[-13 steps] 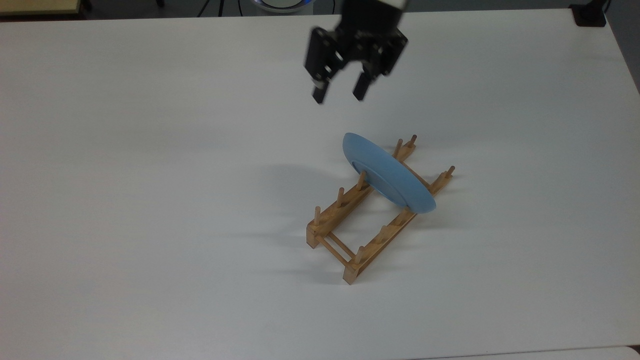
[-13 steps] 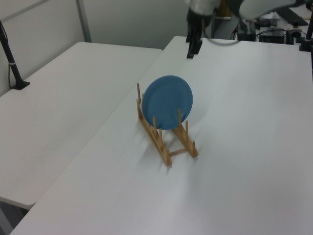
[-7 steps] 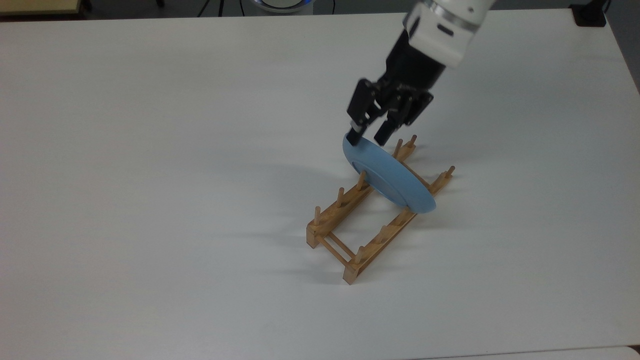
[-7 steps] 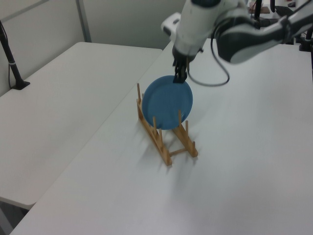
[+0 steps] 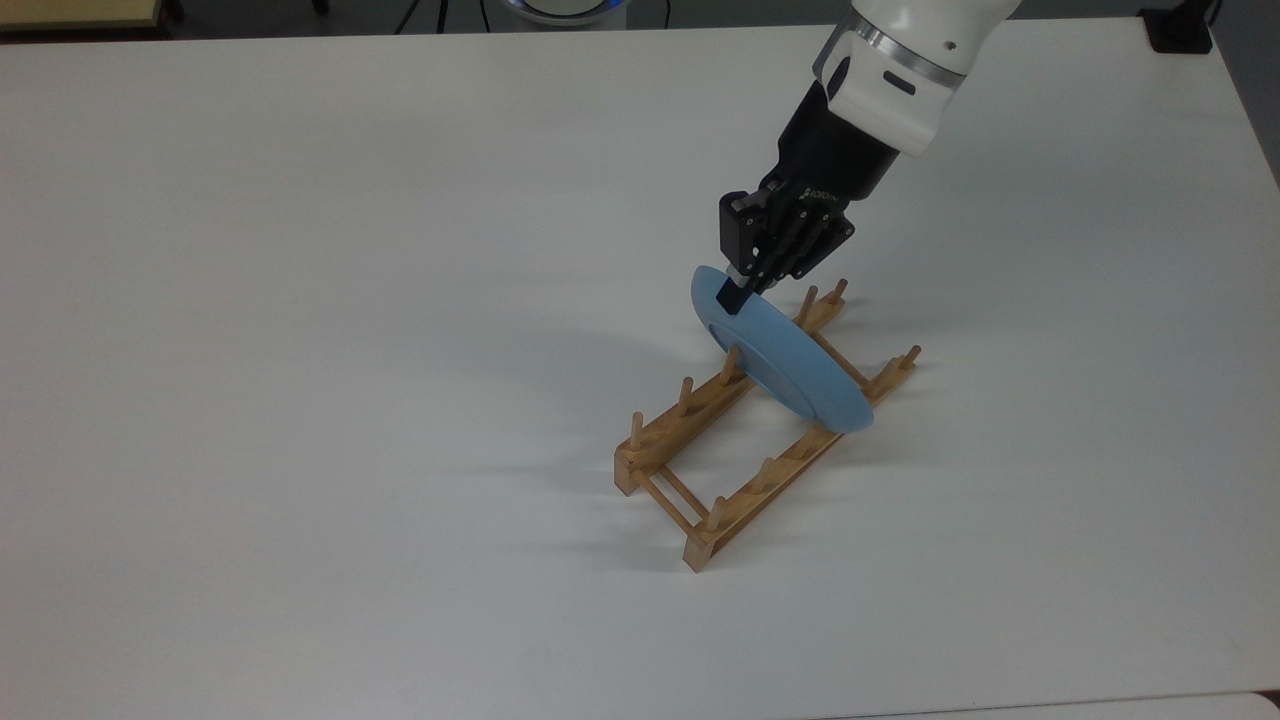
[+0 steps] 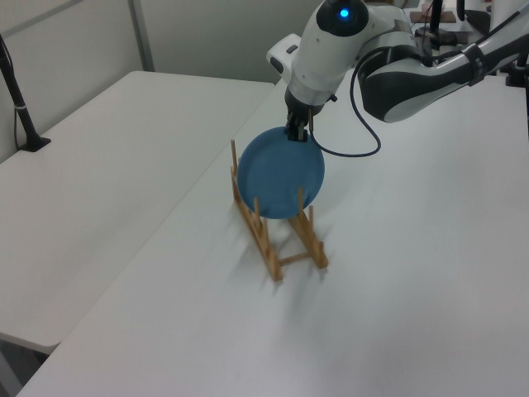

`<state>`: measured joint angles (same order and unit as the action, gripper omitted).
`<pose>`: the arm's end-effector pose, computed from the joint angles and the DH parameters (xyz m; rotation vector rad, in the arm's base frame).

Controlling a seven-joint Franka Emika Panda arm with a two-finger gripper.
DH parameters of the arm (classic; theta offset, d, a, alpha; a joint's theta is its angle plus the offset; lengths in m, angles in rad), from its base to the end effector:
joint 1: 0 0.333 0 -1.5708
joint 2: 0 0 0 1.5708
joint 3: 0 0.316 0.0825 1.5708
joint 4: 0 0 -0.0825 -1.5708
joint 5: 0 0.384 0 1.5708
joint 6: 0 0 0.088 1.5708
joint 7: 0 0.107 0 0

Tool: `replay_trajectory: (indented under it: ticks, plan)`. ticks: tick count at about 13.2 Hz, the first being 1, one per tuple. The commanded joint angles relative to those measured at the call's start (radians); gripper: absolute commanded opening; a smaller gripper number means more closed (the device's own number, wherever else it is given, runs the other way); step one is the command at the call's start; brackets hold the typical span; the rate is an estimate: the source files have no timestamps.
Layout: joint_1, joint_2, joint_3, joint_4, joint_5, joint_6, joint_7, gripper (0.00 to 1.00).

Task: Pick plate from plate rack
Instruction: 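Lift the blue plate up out of the wooden rack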

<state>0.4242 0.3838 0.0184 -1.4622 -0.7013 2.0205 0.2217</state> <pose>0.6456 0.2622 0.4930 2.4683 0.6008 0.4876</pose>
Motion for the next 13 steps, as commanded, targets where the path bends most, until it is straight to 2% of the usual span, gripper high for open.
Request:
replay_trajectory:
  ticks: [1, 7, 9, 11, 13]
  plan:
    - [0.004, -0.02, -0.002, -0.009, -0.056, 0.018, 0.011, 0.0]
    - [-0.008, -0.088, -0.005, -0.004, -0.063, 0.018, 0.015, 0.0]
    - [-0.028, -0.109, -0.005, 0.055, -0.031, 0.018, 0.06, 0.0]
    - [-0.07, -0.129, -0.008, 0.078, 0.079, 0.021, 0.108, 0.0]
    - [-0.11, -0.152, -0.024, 0.097, 0.272, 0.02, 0.108, 0.0]
